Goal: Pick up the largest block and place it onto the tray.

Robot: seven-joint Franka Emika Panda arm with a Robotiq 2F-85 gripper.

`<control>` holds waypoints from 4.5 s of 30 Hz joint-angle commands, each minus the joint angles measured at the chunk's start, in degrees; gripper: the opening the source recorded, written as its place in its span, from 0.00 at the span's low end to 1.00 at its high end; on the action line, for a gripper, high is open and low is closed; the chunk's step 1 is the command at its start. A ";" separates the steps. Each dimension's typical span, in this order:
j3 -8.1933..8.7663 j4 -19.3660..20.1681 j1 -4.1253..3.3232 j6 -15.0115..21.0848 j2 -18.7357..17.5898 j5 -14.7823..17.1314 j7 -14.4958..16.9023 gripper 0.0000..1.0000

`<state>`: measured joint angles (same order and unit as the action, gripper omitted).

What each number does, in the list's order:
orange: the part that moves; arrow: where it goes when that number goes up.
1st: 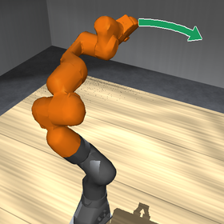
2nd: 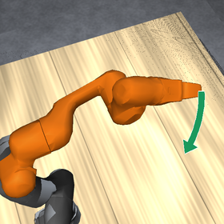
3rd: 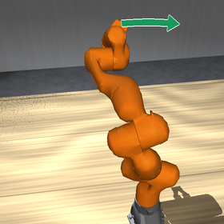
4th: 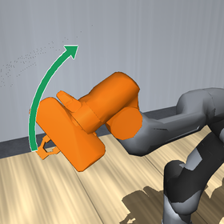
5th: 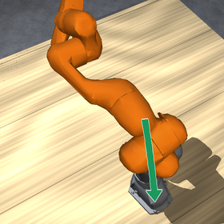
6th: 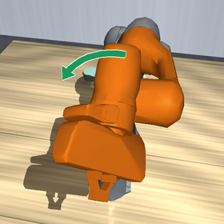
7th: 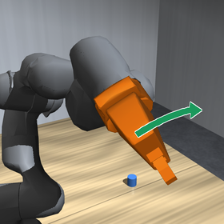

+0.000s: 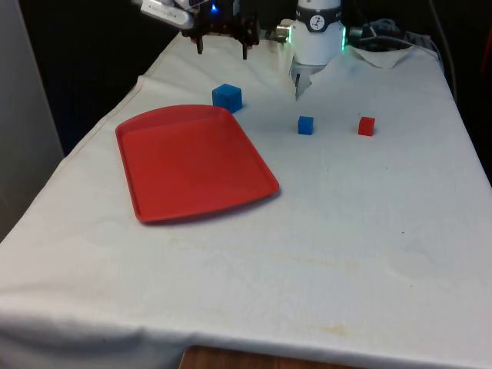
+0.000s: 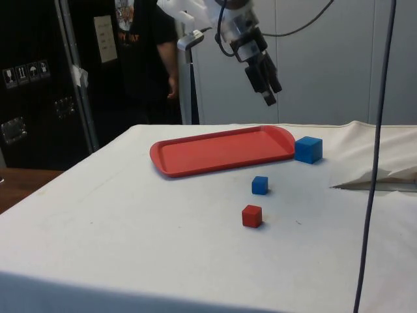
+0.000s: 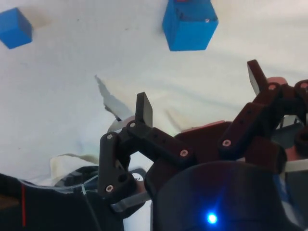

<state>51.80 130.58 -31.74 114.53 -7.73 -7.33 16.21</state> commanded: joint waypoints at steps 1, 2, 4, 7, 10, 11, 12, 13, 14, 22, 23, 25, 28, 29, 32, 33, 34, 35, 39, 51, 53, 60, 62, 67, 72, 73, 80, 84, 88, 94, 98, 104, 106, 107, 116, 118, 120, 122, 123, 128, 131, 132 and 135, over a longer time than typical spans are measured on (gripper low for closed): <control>0.29 0.06 0.11 0.69 -0.63 -0.23 0.00 1.00; 0.40 0.06 0.11 0.74 -0.92 -0.17 0.00 1.00; 0.74 -0.06 0.23 0.97 -1.60 -0.06 0.06 1.00; 0.92 -0.06 0.06 0.69 -1.83 0.00 0.00 1.00; 1.55 -0.06 0.52 1.78 -3.61 0.57 0.29 1.00; 1.66 -0.06 0.57 1.83 -3.95 0.86 0.29 1.00; 1.72 -0.06 0.57 1.89 -4.24 1.20 0.29 1.00; 1.83 -0.06 0.63 1.89 -4.53 1.49 0.34 1.00; 1.89 -0.06 0.63 1.95 -4.81 1.89 0.29 1.00; 2.01 -0.06 0.74 2.18 -7.16 5.39 0.00 1.00; 2.01 -0.06 0.74 2.18 -7.73 6.30 -0.06 1.00; 2.18 -0.11 0.46 1.95 -7.68 5.96 -0.06 1.00; 2.06 -0.06 0.80 2.06 -8.65 8.08 0.00 1.00; 2.06 0.00 0.80 2.12 -8.82 8.54 0.11 1.00; 2.06 0.52 0.92 2.41 -9.17 10.14 0.63 1.00; 2.01 0.63 0.97 2.52 -9.28 10.54 0.74 1.00; 2.01 0.74 1.03 2.52 -9.40 11.00 0.92 1.00; 2.18 0.34 0.69 1.95 -9.51 10.26 0.52 1.00; 2.12 1.43 1.20 2.75 -9.80 12.09 1.26 1.00; 2.46 4.93 1.55 5.39 -10.83 13.69 1.03 1.00; 2.75 5.04 1.26 5.04 -10.77 13.35 0.86 1.00; 2.23 6.53 2.06 8.42 -13.58 17.48 2.58 1.00; 2.23 6.53 2.06 8.71 -13.98 18.22 3.09 1.00; 2.35 6.70 2.29 9.91 -16.90 22.92 6.53 1.00; 2.92 6.36 1.83 9.45 -18.91 25.10 8.25 1.00; 2.81 6.47 2.52 9.91 -19.08 26.18 9.68 1.00; 4.24 6.36 2.23 9.40 -21.14 28.76 13.12 1.00; 4.76 6.70 3.21 9.45 -21.49 30.25 16.10 1.00; 4.58 6.70 3.72 9.45 -22.29 31.63 17.76 1.00; 4.76 6.25 3.72 8.88 -24.18 34.26 19.02 1.00; 5.27 5.90 3.27 8.37 -25.10 35.41 19.08 1.00; 5.44 6.02 3.04 8.25 -25.10 35.41 18.91 0.67; 5.50 6.02 2.98 8.25 -25.10 35.41 18.85 0.44; 5.50 6.02 2.92 8.31 -25.10 35.41 18.85 0.33; 5.61 6.07 2.81 8.31 -25.10 35.41 18.79 0.01; 5.56 5.96 2.92 8.19 -25.21 35.29 18.91 0.01; 6.02 6.02 2.64 8.02 -24.87 35.07 18.62 0.01; 7.22 5.84 1.89 7.45 -24.24 34.38 18.39 0.01; 7.68 5.79 1.60 7.22 -24.01 34.21 18.33 0.01; 9.00 5.67 0.74 6.53 -23.09 33.58 18.22 0.01; 10.20 5.56 0.00 6.02 -22.12 32.83 17.88 0.01; 10.49 5.56 -0.17 5.90 -21.89 32.66 17.70 0.01; 11.34 5.39 -0.69 5.44 -21.14 31.97 17.30 0.01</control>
<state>61.42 136.19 -31.23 120.95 -29.74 26.18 34.43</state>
